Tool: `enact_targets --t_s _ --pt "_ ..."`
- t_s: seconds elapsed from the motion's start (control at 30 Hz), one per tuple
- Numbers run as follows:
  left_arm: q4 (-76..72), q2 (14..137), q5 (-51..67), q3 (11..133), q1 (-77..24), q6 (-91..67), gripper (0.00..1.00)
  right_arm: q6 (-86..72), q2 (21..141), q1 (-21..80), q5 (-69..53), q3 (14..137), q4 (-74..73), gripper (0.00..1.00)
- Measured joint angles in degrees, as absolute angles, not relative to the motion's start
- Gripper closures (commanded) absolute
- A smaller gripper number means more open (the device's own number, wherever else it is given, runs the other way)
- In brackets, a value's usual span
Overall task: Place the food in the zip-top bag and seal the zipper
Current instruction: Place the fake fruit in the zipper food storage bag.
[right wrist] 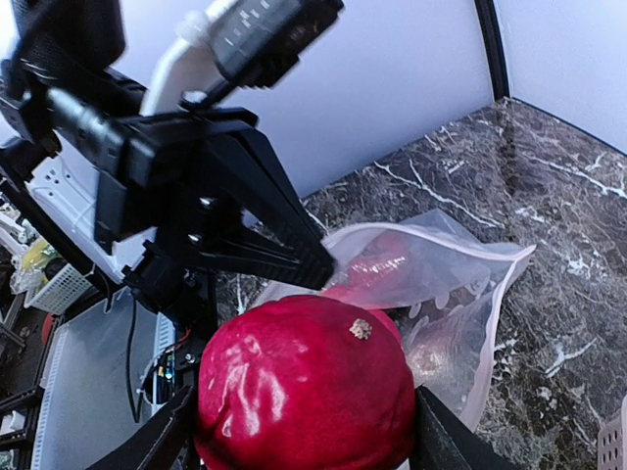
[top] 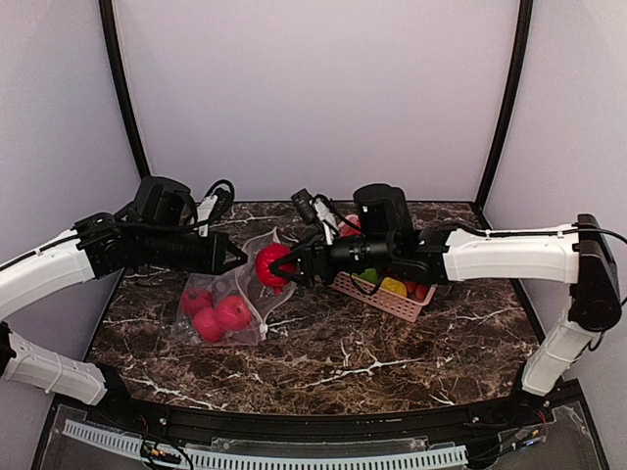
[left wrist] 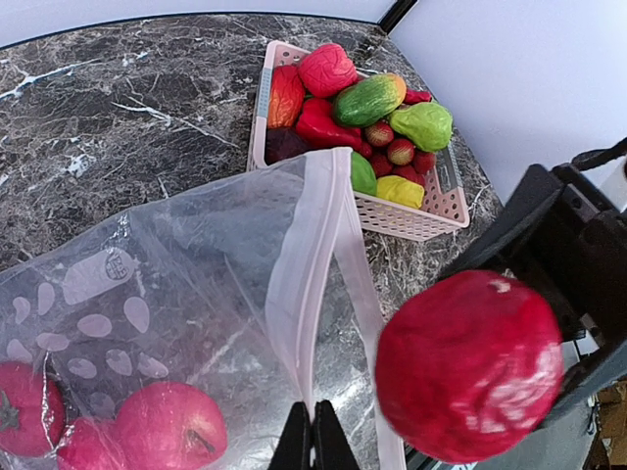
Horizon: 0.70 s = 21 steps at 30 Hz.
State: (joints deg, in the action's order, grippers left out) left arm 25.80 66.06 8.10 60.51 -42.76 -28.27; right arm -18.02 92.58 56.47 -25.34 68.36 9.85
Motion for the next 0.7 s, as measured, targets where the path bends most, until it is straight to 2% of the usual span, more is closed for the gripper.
enact_targets --t_s 0.27,0.53,0.7 --pt "25.8 65.5 8.1 60.2 -42.8 -28.4 0.99 -17.8 100.4 59.4 -16.6 74.4 5.3 0.30" --pt "25.8 65.4 8.1 60.2 -42.8 -28.5 0.99 -16.9 101.9 60.7 -10.8 77.9 1.6 0.20" --pt "25.8 65.4 8.1 60.1 -42.8 -28.5 0.99 -16.8 101.9 60.8 -9.6 78.0 1.0 0.20"
